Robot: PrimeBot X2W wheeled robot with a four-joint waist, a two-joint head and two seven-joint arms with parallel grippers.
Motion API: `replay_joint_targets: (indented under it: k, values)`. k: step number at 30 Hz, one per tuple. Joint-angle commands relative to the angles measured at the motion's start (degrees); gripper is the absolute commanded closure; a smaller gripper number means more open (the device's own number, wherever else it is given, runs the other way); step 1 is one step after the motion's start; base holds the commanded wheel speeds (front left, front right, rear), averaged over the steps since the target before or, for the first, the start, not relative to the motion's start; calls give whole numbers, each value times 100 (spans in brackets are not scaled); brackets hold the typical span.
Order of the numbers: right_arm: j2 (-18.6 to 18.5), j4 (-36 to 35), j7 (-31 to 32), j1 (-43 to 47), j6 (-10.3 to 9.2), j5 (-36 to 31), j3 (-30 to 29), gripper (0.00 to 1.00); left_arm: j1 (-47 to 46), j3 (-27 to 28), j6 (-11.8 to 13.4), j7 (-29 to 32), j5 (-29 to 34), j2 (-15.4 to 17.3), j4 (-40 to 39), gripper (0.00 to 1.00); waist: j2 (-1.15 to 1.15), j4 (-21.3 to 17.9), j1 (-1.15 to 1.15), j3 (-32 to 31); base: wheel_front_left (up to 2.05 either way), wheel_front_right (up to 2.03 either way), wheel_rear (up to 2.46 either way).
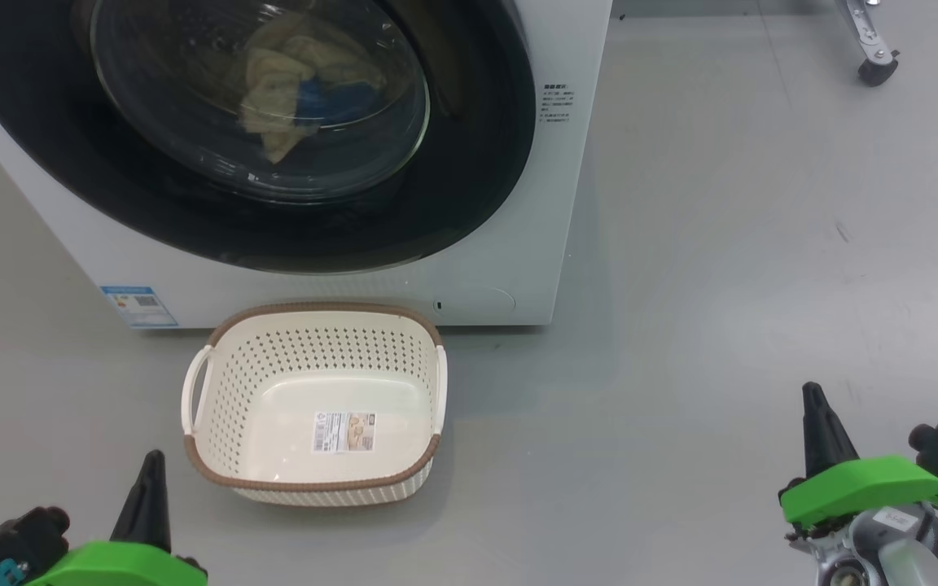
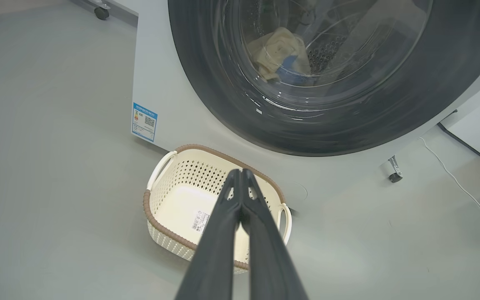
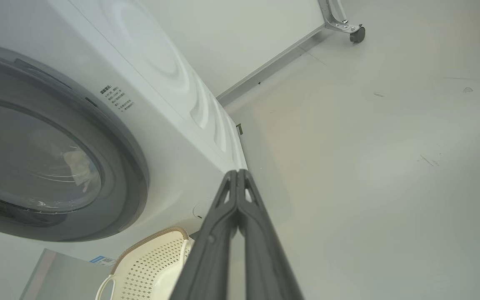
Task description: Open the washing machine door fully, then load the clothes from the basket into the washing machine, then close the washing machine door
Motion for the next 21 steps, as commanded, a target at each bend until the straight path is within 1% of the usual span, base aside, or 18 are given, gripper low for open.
replay_joint_targets:
  k: [1, 21]
  values:
    - [-59, -221, 45, -242, -4, 181, -36, 100, -220, 145, 0, 38, -164, 59, -207, 100, 0, 7, 0, -8, 0, 0, 0]
    - [-66, -360, 366, -226, -6, 1244, -112, 100, -224, 320, 0, 351, -1202, -96, -325, 100, 0, 79, 0, -85, 0, 0, 0]
